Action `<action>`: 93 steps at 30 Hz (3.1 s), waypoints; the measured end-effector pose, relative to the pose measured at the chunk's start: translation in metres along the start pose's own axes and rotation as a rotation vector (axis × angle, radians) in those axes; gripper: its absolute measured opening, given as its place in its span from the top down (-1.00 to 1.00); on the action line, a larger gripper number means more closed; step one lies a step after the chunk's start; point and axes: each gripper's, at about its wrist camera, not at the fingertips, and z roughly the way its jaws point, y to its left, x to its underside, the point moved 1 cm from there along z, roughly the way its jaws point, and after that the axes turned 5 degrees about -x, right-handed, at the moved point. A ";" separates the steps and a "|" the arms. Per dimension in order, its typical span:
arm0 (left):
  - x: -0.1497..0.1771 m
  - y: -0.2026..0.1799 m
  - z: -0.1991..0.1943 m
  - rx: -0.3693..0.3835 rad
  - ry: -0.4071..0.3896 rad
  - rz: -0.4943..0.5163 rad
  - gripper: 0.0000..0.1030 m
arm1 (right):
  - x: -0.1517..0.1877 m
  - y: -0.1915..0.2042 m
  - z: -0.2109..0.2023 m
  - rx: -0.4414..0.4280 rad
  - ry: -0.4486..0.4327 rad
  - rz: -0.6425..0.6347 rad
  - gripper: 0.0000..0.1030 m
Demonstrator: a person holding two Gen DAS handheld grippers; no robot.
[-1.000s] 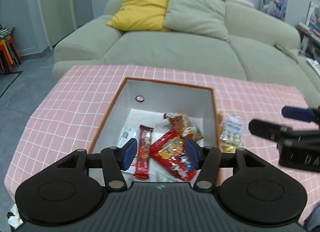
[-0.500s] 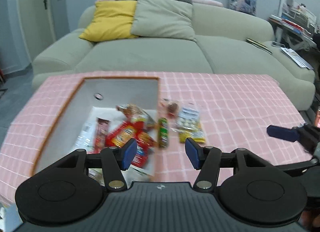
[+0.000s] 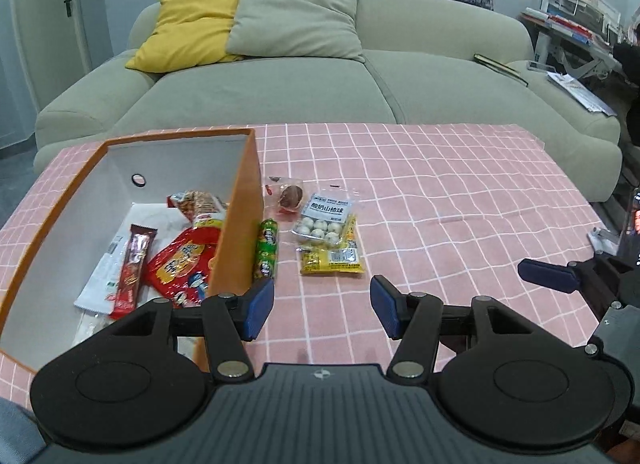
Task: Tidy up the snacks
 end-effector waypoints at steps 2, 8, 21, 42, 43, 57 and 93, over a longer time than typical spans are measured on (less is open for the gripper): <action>-0.001 -0.004 0.007 -0.009 -0.003 0.002 -0.27 | -0.001 -0.004 0.008 -0.003 0.009 -0.020 -0.61; -0.002 -0.007 0.034 -0.037 0.036 -0.042 -0.27 | -0.007 -0.020 0.035 -0.029 0.041 -0.011 -0.47; -0.025 -0.011 0.086 -0.033 0.047 -0.057 -0.21 | -0.022 -0.028 0.110 -0.158 0.086 -0.032 -0.06; -0.046 -0.013 0.133 0.052 0.129 0.116 -0.48 | -0.024 -0.010 0.146 -0.237 0.150 -0.056 1.00; -0.047 -0.013 0.135 0.058 0.129 0.121 -0.51 | -0.022 -0.012 0.143 -0.230 0.154 -0.057 1.00; -0.061 -0.025 0.180 0.069 0.197 0.246 -0.65 | -0.010 -0.037 0.128 -0.202 0.185 -0.016 1.00; -0.030 -0.004 0.115 0.068 0.166 0.132 0.71 | -0.031 -0.009 0.147 -0.218 0.161 -0.100 0.27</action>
